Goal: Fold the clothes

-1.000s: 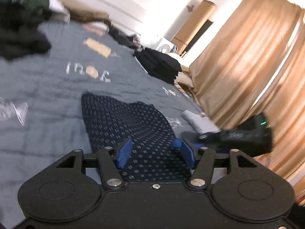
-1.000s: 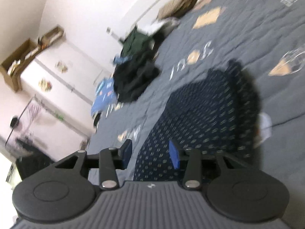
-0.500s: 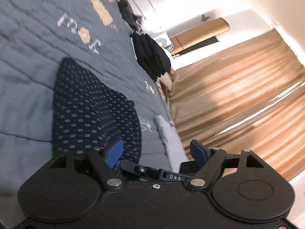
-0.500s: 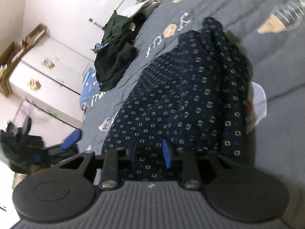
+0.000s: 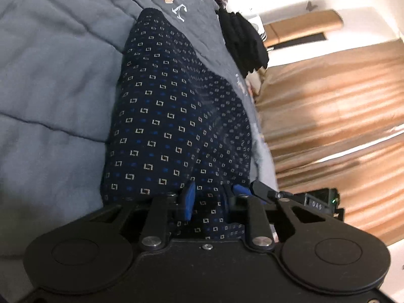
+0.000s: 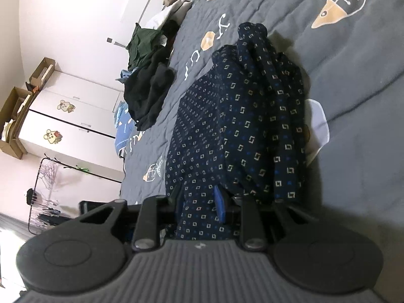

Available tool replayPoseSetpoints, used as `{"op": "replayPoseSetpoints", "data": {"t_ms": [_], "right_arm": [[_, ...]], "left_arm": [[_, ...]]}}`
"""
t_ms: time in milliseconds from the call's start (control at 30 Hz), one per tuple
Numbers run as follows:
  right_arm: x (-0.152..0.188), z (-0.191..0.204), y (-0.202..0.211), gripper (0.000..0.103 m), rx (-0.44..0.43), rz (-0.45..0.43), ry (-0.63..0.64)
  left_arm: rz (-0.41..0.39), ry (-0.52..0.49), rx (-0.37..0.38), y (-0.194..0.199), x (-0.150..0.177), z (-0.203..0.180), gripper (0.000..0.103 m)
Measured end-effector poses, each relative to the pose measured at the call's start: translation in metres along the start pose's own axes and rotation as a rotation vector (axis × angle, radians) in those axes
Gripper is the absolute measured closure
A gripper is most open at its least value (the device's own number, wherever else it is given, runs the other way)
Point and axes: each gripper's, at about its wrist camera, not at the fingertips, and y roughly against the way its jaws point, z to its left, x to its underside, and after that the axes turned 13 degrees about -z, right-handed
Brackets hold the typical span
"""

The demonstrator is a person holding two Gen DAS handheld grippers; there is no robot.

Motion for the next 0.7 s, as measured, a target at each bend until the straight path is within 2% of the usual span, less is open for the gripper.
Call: {"op": "replayPoseSetpoints", "data": {"t_ms": [33, 67, 100, 133, 167, 200, 300, 400, 500, 600, 700], "right_arm": [[-0.001, 0.003, 0.002, 0.07, -0.009, -0.003, 0.009], [-0.002, 0.008, 0.004, 0.068, -0.017, -0.011, 0.023], [-0.003, 0.012, 0.005, 0.064, -0.02, -0.024, 0.041], [-0.006, 0.016, 0.006, 0.059, -0.023, -0.037, 0.057], [-0.008, 0.019, 0.007, 0.057, -0.027, -0.048, 0.071], [-0.011, 0.021, 0.006, 0.055, -0.03, -0.054, 0.079], [-0.021, 0.022, 0.0, 0.053, -0.023, -0.053, 0.09], [-0.029, 0.023, -0.008, 0.052, -0.026, -0.04, 0.104], [-0.031, 0.025, -0.021, 0.051, -0.044, 0.011, 0.121], [-0.032, 0.026, -0.039, 0.051, -0.034, 0.059, 0.15], [-0.04, 0.011, -0.05, 0.051, -0.001, 0.025, 0.12]], "left_arm": [[-0.003, -0.003, 0.003, 0.0, -0.001, -0.003, 0.075], [-0.006, -0.009, 0.008, 0.0, -0.002, -0.006, 0.063], [-0.009, -0.028, 0.023, 0.001, -0.001, -0.013, 0.044], [-0.012, -0.047, 0.038, 0.001, 0.0, -0.019, 0.035], [-0.014, -0.066, 0.054, 0.002, 0.0, -0.026, 0.021], [-0.017, -0.088, 0.065, 0.003, 0.001, -0.032, 0.017], [-0.024, -0.133, 0.067, 0.008, 0.001, -0.048, 0.017], [-0.061, -0.108, 0.113, 0.02, -0.007, -0.052, 0.016], [-0.094, -0.08, 0.137, 0.029, -0.018, -0.053, 0.014], [-0.111, -0.069, 0.129, 0.031, -0.022, -0.052, 0.013], [-0.095, -0.051, 0.114, 0.025, -0.019, -0.05, 0.012]]}}
